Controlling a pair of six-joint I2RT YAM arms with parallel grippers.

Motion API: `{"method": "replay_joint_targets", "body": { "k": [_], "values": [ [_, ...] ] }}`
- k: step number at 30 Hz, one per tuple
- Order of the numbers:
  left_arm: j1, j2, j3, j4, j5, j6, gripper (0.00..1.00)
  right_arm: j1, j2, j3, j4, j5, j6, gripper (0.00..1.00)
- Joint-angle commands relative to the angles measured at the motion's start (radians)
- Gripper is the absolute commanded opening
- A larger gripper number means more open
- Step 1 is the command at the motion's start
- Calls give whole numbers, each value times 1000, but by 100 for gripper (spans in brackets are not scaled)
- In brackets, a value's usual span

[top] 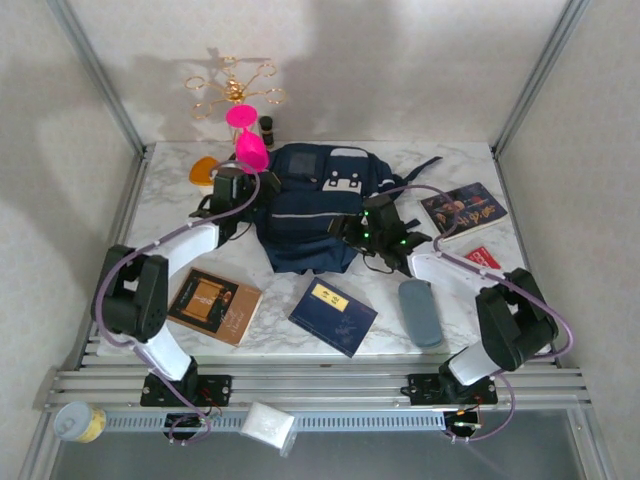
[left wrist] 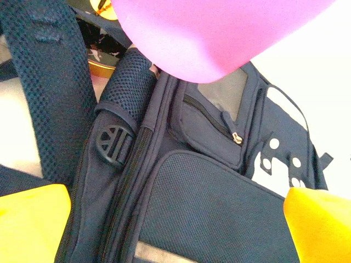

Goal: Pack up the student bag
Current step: Rotate the student bag at the top-center of the table.

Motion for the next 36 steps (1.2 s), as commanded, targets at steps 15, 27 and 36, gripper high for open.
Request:
{"method": "replay_joint_targets", "body": {
  "k": [15, 27, 36],
  "values": [
    [-376, -448, -427, 5, -76, -334, 99, -319, 209, 154, -161, -80, -209, 69],
    [-373, -133, -364, 289, -47, -252, 99, -316, 262, 131, -51, -168, -185, 11],
    [-196, 50, -166, 285, 18, -110, 99, -180, 137, 2, 51, -189, -41, 0]
  ]
}}
